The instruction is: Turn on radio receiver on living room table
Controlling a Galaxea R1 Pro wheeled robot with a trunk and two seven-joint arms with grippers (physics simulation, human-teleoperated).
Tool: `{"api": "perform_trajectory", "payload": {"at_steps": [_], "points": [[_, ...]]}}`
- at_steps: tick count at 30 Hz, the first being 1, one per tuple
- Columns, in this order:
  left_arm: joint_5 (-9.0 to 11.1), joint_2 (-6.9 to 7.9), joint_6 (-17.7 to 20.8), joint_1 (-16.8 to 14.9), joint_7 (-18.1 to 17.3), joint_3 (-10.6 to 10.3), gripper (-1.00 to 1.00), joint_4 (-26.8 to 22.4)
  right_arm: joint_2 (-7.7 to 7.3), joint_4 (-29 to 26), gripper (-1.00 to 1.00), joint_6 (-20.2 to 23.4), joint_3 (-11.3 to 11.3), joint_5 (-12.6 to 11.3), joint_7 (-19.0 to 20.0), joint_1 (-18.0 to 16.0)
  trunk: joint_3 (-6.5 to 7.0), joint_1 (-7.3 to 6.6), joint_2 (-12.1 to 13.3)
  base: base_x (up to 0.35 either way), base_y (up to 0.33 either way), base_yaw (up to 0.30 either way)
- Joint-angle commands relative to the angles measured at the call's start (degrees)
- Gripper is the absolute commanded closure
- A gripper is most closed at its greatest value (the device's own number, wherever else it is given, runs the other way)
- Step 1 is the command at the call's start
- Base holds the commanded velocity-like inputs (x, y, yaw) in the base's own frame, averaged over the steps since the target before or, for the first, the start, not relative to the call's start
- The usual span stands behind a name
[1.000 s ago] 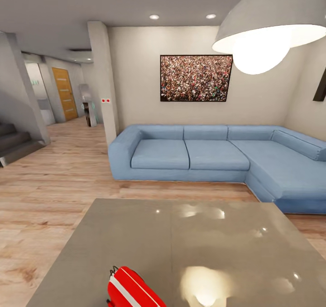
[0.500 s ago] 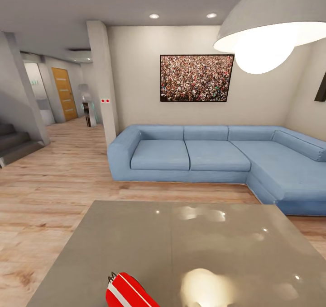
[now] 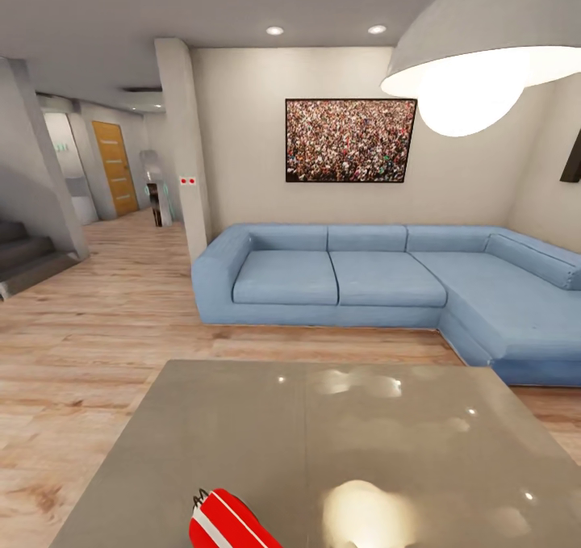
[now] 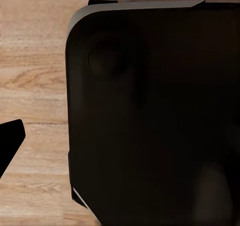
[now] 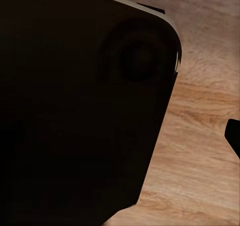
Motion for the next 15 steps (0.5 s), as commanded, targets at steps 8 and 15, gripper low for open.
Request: {"api": "perform_trajectory", "payload": {"at_steps": [8,15], "points": [[0.0,0.01,0.0,0.0,0.0,0.0,-1.00,0.0,0.32,0.0,-1.00,-0.1,0.1,0.2,0.0,0.0,1.44,-1.76,3.2,0.000,0.000,0.000],[0.0,-0.04,0.0,0.0,0.0,0.0,-1.00,0.0,0.02,0.0,-1.00,-0.1,0.1,0.1,-0.1,0.0,2.70,-3.30,6.0,0.000,0.000,0.000]]}}
